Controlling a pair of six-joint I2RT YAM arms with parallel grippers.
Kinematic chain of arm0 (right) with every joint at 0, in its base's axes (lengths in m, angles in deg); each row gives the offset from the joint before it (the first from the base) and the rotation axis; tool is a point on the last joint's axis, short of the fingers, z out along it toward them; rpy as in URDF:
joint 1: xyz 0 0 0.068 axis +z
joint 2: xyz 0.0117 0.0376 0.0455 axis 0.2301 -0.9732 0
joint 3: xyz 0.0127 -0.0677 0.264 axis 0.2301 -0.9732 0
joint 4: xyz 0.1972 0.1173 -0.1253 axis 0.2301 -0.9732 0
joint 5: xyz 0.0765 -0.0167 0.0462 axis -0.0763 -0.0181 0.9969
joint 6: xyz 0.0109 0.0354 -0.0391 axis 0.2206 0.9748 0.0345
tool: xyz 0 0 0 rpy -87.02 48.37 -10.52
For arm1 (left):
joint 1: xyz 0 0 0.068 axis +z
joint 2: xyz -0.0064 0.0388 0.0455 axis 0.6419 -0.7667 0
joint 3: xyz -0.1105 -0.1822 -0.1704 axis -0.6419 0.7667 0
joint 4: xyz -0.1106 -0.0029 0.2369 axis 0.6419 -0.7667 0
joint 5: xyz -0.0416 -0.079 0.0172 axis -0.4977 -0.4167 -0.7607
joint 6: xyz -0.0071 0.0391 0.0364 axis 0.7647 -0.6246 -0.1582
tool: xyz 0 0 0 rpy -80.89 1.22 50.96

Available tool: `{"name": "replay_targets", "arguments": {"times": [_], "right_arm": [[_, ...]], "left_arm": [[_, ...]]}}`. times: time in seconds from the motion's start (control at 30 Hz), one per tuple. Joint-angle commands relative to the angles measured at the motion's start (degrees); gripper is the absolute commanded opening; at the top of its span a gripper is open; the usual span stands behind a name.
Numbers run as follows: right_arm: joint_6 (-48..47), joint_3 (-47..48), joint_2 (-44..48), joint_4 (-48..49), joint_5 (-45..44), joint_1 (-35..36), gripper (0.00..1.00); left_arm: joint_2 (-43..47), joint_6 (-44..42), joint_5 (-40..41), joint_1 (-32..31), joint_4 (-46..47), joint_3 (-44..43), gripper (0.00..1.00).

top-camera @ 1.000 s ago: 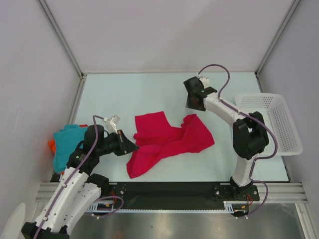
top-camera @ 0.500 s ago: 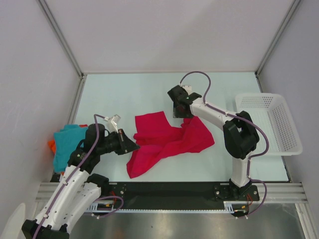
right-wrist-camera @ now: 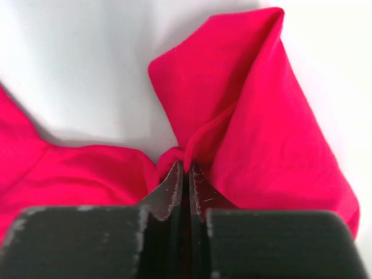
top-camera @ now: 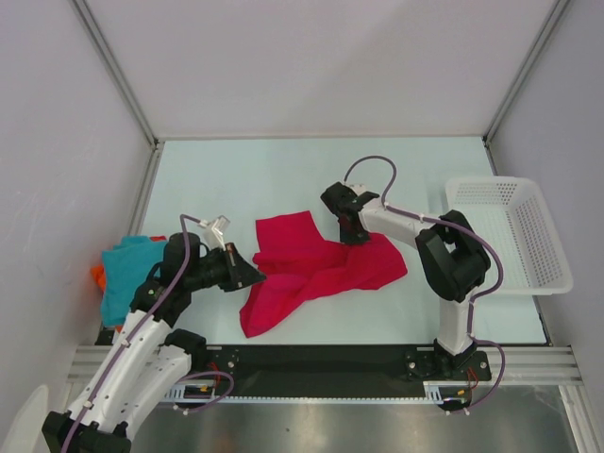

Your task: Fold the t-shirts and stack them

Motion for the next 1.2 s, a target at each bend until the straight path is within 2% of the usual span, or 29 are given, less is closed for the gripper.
{"name": "replay_targets", "arguments": {"times": [0.0, 0.27, 0.43, 0.6, 0.77, 0.93, 1.17], "right_arm": [[0.36, -0.87, 2.50, 0.70, -1.57, 0.87, 0.00], [-0.34, 1.14, 7.33, -0.87, -6.84, 2.01, 0.00], [-1.92, 5.36, 13.38, -5.44, -13.43, 0.35, 0.00], [-3.51, 5.90, 21.83, -7.38, -15.81, -5.26, 0.00], [-4.39, 4.06, 28.94, -9.40, -15.82, -9.84, 0.00], [-3.51, 0.28, 31.50, -10.11, -13.80, -11.61, 0.00], [-1.93, -3.24, 31.77, -9.58, -11.51, -11.26, 0.00]], "left_arm": [[-0.64, -0.93, -1.61, 0.33, 3.07, 1.21, 0.00], [-3.36, -1.46, -2.06, 0.51, 5.19, 1.22, 0.00], [-5.74, -3.39, -1.44, 1.56, 4.05, -2.38, 0.00], [-7.23, -6.29, -1.70, 6.39, -0.43, -8.35, 0.00], [-8.38, -10.15, -4.51, 14.29, -5.00, -12.84, 0.00], [-9.17, -10.87, -7.59, 20.35, -5.89, -15.22, 0.00], [-10.66, -8.85, -6.72, 22.30, -5.01, -17.41, 0.00]]}}
